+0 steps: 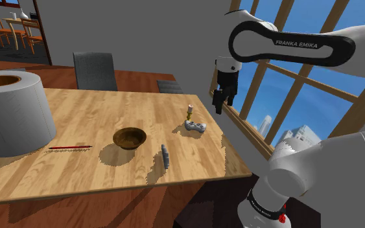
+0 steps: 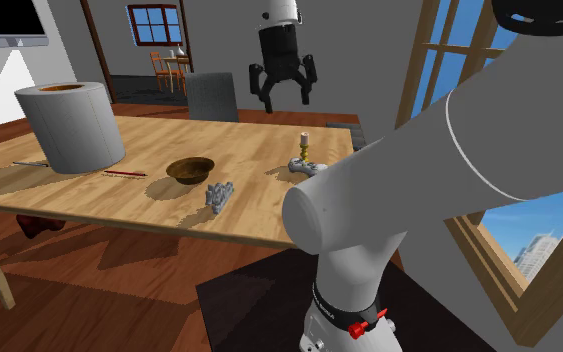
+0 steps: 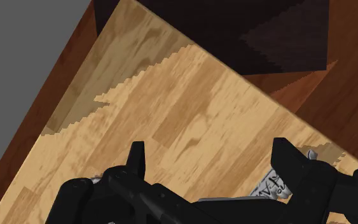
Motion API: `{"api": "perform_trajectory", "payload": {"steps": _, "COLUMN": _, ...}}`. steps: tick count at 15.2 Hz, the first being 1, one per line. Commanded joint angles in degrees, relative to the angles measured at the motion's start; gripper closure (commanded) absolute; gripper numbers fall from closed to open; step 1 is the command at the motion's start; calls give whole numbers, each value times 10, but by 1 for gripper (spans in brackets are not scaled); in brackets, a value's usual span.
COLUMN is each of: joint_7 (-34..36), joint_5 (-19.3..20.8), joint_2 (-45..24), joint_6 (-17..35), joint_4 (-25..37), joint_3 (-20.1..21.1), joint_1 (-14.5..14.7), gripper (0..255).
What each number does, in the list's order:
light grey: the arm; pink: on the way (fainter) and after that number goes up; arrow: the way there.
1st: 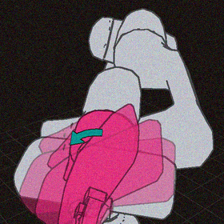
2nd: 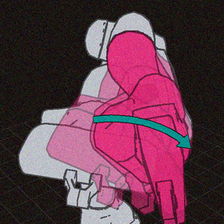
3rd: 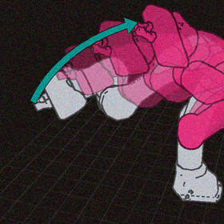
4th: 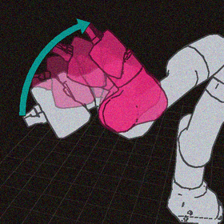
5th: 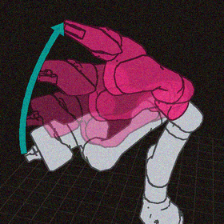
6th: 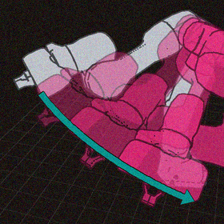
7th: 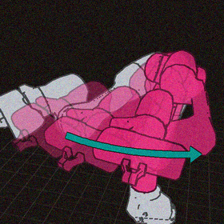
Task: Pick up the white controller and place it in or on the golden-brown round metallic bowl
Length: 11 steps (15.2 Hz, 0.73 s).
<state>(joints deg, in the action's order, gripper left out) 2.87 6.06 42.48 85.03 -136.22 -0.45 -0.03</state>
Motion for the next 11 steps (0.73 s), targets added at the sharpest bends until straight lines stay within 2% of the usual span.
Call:
{"api": "perform_trajectory", "payload": {"steps": 1, "joint_7": 0, "joint_5": 0, "joint_2": 0, "joint_6": 0, "joint_4": 0, "joint_3": 0, "joint_1": 0, "gripper": 0}}
{"api": "perform_trajectory", "payload": {"steps": 6, "joint_7": -99, "joint_5": 34, "joint_2": -23, "joint_6": 94, "joint_4": -44, "joint_3": -70, "joint_1": -3, "gripper": 0}}
{"api": "perform_trajectory", "payload": {"steps": 11, "joint_7": -199, "joint_5": 55, "joint_2": -79, "joint_6": 192, "joint_4": -61, "joint_3": -142, "joint_1": -2, "gripper": 0}}
